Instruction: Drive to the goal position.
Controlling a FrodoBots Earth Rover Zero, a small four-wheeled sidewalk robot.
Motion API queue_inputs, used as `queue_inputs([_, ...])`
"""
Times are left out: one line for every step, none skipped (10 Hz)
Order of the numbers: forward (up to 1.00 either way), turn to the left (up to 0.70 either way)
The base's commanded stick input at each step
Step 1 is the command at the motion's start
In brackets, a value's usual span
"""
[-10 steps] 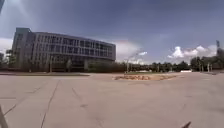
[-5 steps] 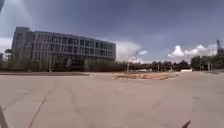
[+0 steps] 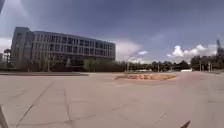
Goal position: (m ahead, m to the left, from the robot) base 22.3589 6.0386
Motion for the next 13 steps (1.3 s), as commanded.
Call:
queue_inputs([0.70,0.00])
queue_inputs([0.70,0.00])
queue_inputs([0.70,0.00])
queue_inputs([0.70,0.00])
queue_inputs([0.70,0.00])
queue_inputs([0.70,0.00])
queue_inputs([0.70,0.00])
queue_inputs([0.70,0.00])
queue_inputs([0.70,0.00])
queue_inputs([0.70,0.00])
queue_inputs([0.70,0.00])
queue_inputs([0.70,0.00])
queue_inputs([0.70,0.00])
